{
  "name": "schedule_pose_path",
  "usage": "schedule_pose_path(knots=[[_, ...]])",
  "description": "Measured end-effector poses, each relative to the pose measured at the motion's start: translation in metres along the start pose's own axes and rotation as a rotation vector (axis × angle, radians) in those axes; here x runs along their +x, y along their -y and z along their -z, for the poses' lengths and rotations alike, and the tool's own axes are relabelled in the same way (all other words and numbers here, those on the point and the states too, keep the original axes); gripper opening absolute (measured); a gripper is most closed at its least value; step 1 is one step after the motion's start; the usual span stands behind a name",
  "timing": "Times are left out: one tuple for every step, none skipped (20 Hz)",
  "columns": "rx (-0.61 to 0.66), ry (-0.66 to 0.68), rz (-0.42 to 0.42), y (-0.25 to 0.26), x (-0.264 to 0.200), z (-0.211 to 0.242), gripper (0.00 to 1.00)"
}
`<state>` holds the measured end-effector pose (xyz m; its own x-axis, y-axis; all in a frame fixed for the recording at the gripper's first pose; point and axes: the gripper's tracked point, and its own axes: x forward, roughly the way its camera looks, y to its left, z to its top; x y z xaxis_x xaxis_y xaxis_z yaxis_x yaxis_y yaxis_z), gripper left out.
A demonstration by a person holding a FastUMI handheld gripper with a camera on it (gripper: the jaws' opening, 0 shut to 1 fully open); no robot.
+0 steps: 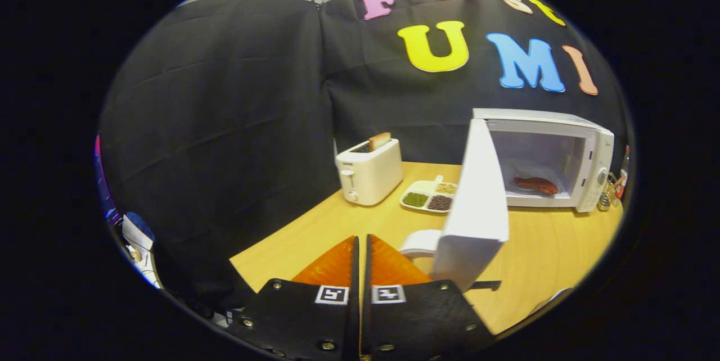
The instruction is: Open the microwave, put the food inside, and close the microwave door.
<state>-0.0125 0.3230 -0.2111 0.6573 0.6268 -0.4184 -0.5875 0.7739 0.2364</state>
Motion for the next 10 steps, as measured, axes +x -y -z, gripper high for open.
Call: schedule_pose_path(knots=[[-0.009, -0.005, 0.008, 0.002, 0.012, -0.001, 0.01], [-0.024, -0.012, 0.014, 0.005, 0.01, 0.001, 0.01], [-0.036, -0.015, 0.018, 0.008, 0.008, 0.001, 0.01], [-0.039, -0.013, 0.02, 0.012, 0.006, 0.002, 0.01], [-0.033, -0.014, 0.021, 0.017, 0.004, 0.002, 0.01], [-0.027, -0.017, 0.024, 0.021, 0.001, 0.002, 0.01], [-0.024, -0.019, 0.03, 0.026, -0.002, 0.002, 0.01], [-0.027, -0.021, 0.039, 0.032, -0.005, 0.002, 0.01], [-0.032, -0.023, 0.051, 0.038, -0.009, 0.002, 0.01], [-0.038, -0.026, 0.061, 0.044, -0.012, 0.001, 0.01]])
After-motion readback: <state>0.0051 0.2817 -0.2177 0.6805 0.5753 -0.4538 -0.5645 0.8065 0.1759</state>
